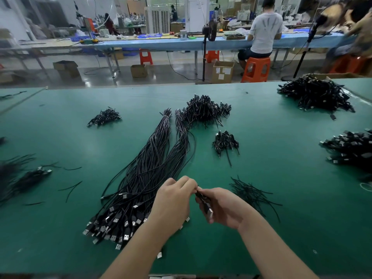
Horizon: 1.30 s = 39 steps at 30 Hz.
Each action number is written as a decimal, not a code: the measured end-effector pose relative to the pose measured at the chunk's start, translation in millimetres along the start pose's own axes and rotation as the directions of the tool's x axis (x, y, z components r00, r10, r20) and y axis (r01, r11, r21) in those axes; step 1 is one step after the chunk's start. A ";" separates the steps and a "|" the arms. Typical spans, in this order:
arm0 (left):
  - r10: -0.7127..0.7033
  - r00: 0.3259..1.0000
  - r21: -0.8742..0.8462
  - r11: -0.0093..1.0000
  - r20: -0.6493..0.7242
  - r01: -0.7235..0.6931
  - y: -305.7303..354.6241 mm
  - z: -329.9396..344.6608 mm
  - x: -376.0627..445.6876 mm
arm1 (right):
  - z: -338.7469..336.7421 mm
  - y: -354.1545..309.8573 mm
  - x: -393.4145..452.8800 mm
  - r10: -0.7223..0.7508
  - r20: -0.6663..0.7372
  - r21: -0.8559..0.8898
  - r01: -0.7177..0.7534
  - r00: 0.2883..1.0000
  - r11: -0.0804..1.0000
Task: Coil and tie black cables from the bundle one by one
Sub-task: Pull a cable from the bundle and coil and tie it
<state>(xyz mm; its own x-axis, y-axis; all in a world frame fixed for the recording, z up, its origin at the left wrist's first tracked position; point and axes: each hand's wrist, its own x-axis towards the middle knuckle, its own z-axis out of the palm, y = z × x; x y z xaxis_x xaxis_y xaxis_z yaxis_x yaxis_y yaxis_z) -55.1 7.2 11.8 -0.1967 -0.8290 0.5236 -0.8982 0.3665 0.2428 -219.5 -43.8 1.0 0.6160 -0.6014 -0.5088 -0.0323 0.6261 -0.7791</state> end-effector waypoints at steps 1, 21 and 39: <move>-0.052 0.999 -0.047 0.998 -0.006 0.052 -0.8 -0.1 -0.2 | -0.3 -1.3 0.8 -0.026 -0.015 -0.027 0.025 1.000 0.999; -0.608 0.629 -0.607 0.284 0.485 0.742 -3.2 -1.6 10.0 | 16.0 -0.3 4.9 -0.621 -0.115 -0.635 0.423 0.775 0.646; -0.442 0.881 -0.400 0.786 0.169 0.471 -2.0 3.3 8.3 | -1.6 -14.4 -4.8 -0.307 -0.010 -0.030 0.307 0.952 0.951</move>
<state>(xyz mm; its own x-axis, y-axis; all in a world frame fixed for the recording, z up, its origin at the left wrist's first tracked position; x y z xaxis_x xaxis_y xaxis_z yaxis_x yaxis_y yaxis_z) -56.1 -1.8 13.0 0.1570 -0.9638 0.2156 -0.6412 0.0666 0.7644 -223.3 -50.7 14.1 0.5880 -0.7696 -0.2489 0.1345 0.3965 -0.9081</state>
